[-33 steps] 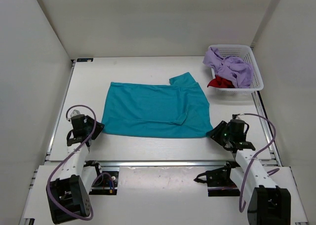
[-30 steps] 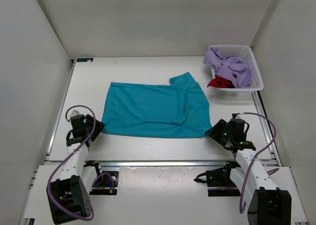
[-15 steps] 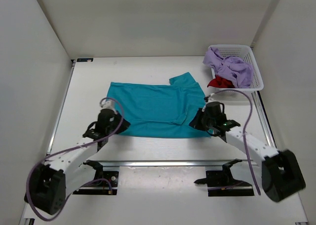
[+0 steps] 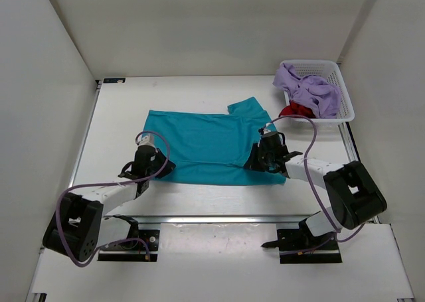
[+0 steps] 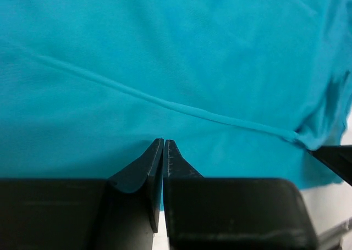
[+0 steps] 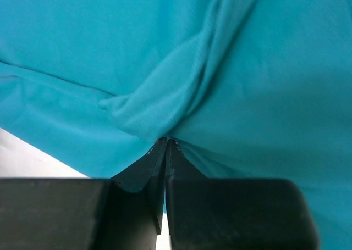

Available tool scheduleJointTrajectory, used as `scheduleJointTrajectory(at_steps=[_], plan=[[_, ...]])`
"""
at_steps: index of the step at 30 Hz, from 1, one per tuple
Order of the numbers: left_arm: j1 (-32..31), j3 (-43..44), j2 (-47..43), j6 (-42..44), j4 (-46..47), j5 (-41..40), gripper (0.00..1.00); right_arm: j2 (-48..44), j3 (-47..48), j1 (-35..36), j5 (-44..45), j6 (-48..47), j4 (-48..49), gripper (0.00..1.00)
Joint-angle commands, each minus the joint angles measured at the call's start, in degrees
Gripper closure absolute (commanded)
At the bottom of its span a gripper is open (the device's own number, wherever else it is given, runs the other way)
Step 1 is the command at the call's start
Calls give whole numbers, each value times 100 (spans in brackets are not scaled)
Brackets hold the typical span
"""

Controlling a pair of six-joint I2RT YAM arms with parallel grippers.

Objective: Fold and stack the t-shirts
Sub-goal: Fold the flattened tshirt in 1/3 of the way

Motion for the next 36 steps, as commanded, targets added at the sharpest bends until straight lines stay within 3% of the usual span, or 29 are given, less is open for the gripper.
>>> scheduleJointTrajectory(at_steps=[1, 8, 12, 14, 18, 25, 31, 33, 36], plan=[[323, -238, -265, 35, 263, 142, 83, 241, 322, 50, -79, -39, 333, 100], [491, -362, -336, -9, 298, 257, 82, 909, 937, -2, -289, -126, 473, 100], [386, -292, -283, -62, 246, 213, 83, 1937, 2261, -143, -509, -48, 360, 100], [254, -239, -362, 8, 105, 74, 84, 1879, 2537, -48, -606, 14, 315, 100], [35, -265, -564, 123, -79, -208, 82, 1204, 2074, 76, -309, -117, 395, 100], [-80, -55, -319, 246, -185, -384, 82, 33, 237, 234, -167, 49, 702, 100], [771, -360, 341, -70, 113, 634, 85, 409, 111, 261, -387, -74, 457, 100], [939, -589, 106, -88, 158, 846, 85, 541, 59, 392, -335, -144, 351, 100], [843, -634, -456, -1, -614, 496, 86, 551, 68, 699, -142, -241, 159, 100]])
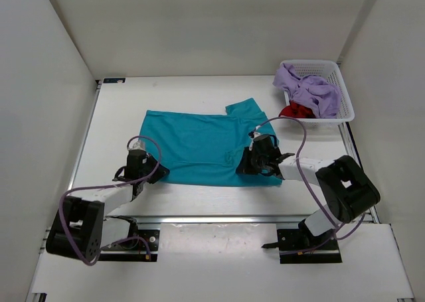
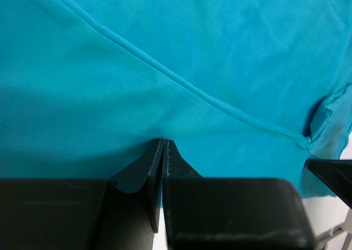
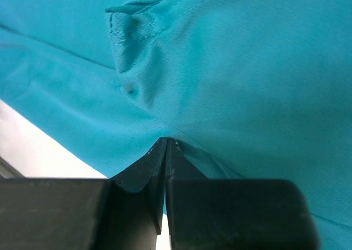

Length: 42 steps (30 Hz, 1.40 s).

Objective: Fold and stack the t-shirts
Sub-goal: Fold the flattened tshirt in 1/3 of the way, then grap the side of the flattened tshirt furthest away from the robot with both arms

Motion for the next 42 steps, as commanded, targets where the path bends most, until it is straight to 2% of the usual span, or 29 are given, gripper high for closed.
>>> scheduleJointTrajectory(at_steps=[1, 3, 7, 11, 14, 16, 17, 18, 20, 21, 23, 25, 27, 30, 34, 42], plan=[[88, -253, -629, 87, -793, 53, 85, 98, 13, 311, 254, -234, -378, 100], [352, -490, -1067, 175, -1300, 377, 85, 46, -109, 452, 308, -296, -440, 100], [406, -719, -2139, 368, -2356, 221, 85, -235, -321, 540, 115, -331, -791, 100], [353, -580, -2318, 246, -2289, 422, 83, -482, -146, 399, -52, -445, -1046, 100], [134, 260, -2037, 184, -2033, 397, 79, -709, 320, 241, -333, -611, -1178, 89], [19, 1218, -1608, 324, -1955, -16, 75, -947, 653, 259, -430, -726, -1205, 80], [132, 1440, -1484, 412, -1893, -87, 71, -991, 690, 311, -431, -770, -1222, 77], [290, 1929, -995, 412, -1753, -157, 71, -1096, 768, 294, -422, -805, -1231, 74], [676, 2178, -588, 342, -1394, -44, 68, -1176, 708, 285, -500, -788, -1092, 73], [765, 2476, -168, 333, -1270, -113, 69, -1237, 542, 285, -510, -710, -1013, 74], [967, 3022, 824, 412, -1216, -447, 70, -1273, 374, 215, -799, -727, -802, 85], [1056, 3960, 1711, 605, -1347, -692, 72, -1264, 225, 241, -844, -700, -775, 94], [1153, 4837, 2511, 955, -1907, -729, 76, -1317, 154, 293, -844, -744, -757, 100], [1188, 5921, 3515, 1299, -2462, -975, 68, -1369, -21, 277, -870, -770, -652, 100], [1495, 6363, 4053, 1309, -2463, -1071, 56, -1405, -197, 118, -1080, -744, -476, 100], [1426, 7497, 5012, 1766, -3184, -1256, 55, -1343, -294, 109, -1143, -735, -300, 100]])
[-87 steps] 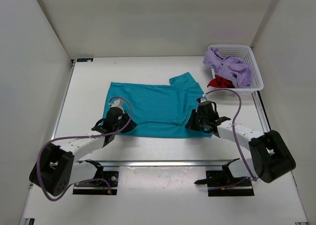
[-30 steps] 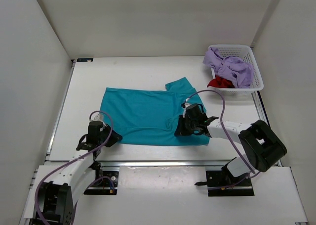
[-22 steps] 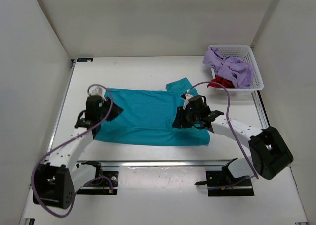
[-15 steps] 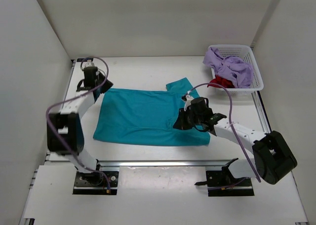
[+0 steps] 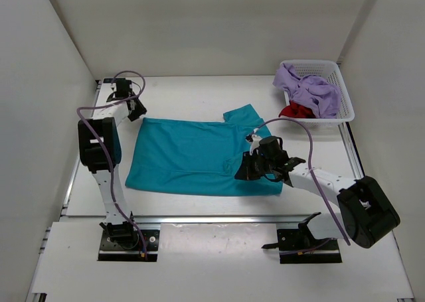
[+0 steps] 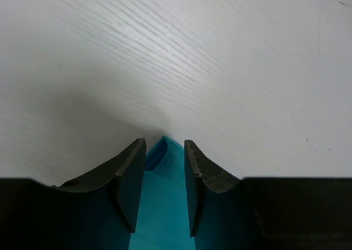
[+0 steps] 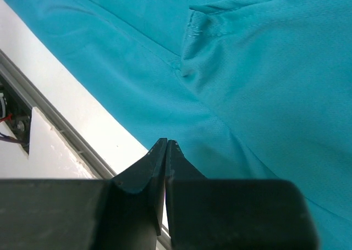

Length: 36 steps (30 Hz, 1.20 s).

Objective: Fold and stack the t-shirts
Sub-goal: Grap the side of the flattened tshirt furthest away from the robot with both arms

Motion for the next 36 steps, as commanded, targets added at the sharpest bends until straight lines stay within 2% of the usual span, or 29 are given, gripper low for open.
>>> scheduleJointTrajectory(at_steps=[1, 7, 9, 12, 15, 21, 25, 28, 30, 32, 33, 35, 36], plan=[[-146, 423, -13, 319, -371, -244, 55, -67, -67, -55, -150, -14, 356, 100], [-225, 678, 269, 433, -626, -262, 56, -85, -23, -99, -115, 4, 373, 100], [-252, 678, 261, 442, -626, -358, 60, -111, -24, -107, -107, -5, 373, 100], [-173, 590, 252, 460, -609, -367, 61, -137, -15, -116, -115, 21, 365, 94], [-182, 590, 226, 477, -609, -420, 57, -137, 12, -125, -106, 48, 374, 91], [-225, 607, 383, 477, -609, -403, 57, -172, 73, -64, -54, 109, 400, 90], [-269, 643, 427, 503, -600, -367, 70, -164, 82, -81, -10, 144, 478, 88], [-269, 634, 427, 468, -591, -315, 69, -67, 275, -257, -10, 223, 531, 84], [-269, 608, 427, 460, -574, -245, 71, 29, 363, -344, 208, 215, 698, 78], [-261, 599, 410, 425, -548, -253, 80, 240, 556, -520, 315, 276, 769, 74], [-269, 538, 418, 424, -539, -279, 86, 432, 766, -660, 472, 276, 856, 66], [-252, 494, 314, 398, -512, -288, 93, 828, 1152, -854, 692, 198, 858, 60], [-261, 458, 296, 381, -503, -306, 94, 1099, 1337, -924, 911, 145, 770, 61]])
